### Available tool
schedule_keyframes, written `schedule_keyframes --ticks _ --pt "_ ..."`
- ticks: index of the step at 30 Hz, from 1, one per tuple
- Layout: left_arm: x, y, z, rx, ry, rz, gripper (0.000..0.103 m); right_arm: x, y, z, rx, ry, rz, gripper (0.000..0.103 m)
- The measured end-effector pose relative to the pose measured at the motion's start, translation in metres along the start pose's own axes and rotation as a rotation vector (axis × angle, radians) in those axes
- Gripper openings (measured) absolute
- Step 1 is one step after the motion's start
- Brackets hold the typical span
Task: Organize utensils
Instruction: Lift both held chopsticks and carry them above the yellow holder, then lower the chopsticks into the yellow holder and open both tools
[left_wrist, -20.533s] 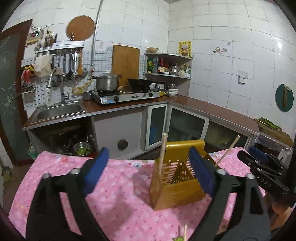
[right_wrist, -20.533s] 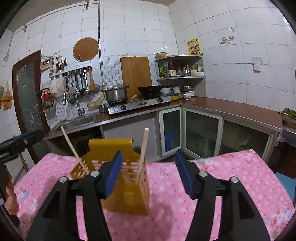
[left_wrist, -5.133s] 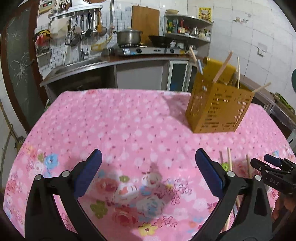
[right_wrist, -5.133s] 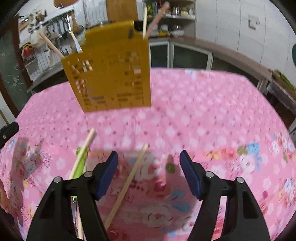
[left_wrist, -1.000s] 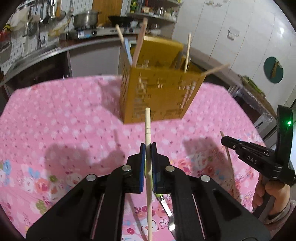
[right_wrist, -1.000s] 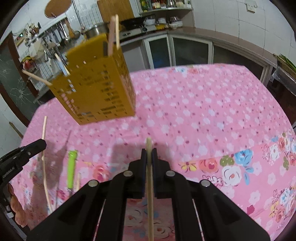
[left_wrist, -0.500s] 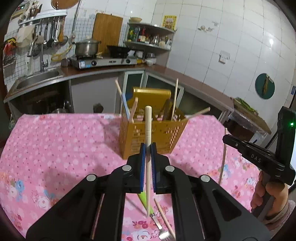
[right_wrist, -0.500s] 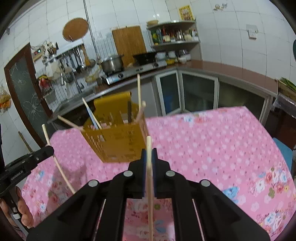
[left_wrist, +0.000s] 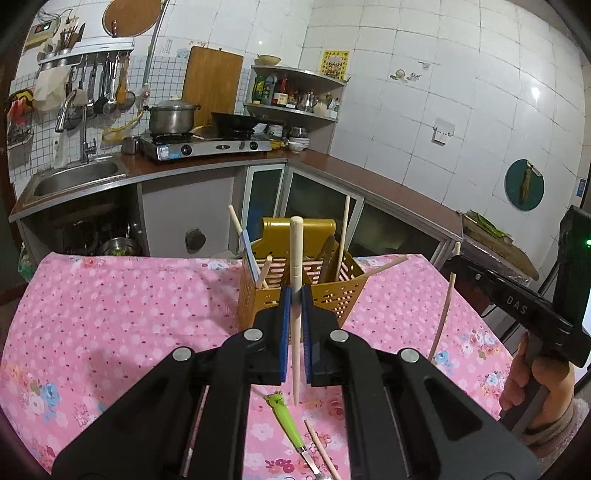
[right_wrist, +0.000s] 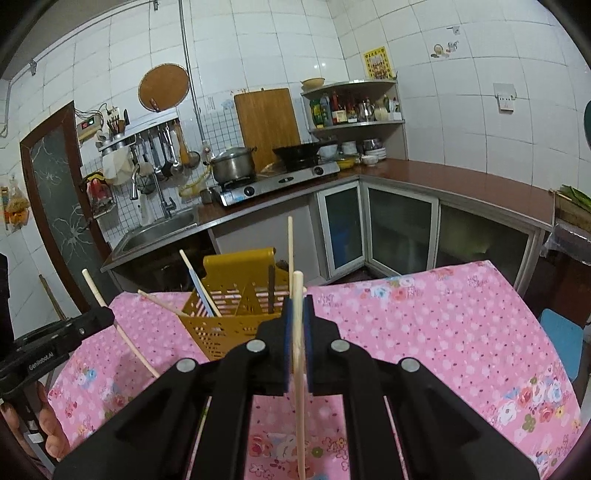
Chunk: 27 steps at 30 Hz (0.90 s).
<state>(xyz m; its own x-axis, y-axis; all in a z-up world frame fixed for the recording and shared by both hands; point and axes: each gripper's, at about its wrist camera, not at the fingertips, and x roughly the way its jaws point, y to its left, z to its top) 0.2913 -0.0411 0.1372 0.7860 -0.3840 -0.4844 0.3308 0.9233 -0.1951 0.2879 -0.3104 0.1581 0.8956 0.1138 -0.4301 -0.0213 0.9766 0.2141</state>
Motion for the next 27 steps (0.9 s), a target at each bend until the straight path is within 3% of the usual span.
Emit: schedule_keyframes --ticks 8,17,27 --pt "-0.016 -0.009 0.018 0.028 -0.039 0.001 0.004 -0.007 0.010 0.017 -0.012 -0.054 0.012 0.006" --pt "-0.039 -0.027 0.068 0.072 -0.136 0.015 0.004 -0.020 0.019 0.074 -0.002 -0.164 0.033 0.006" --pt "-0.008 -0.031 0.111 0.116 -0.202 0.079 0.004 0.002 0.023 0.120 0.020 -0.272 0.034 0.006"
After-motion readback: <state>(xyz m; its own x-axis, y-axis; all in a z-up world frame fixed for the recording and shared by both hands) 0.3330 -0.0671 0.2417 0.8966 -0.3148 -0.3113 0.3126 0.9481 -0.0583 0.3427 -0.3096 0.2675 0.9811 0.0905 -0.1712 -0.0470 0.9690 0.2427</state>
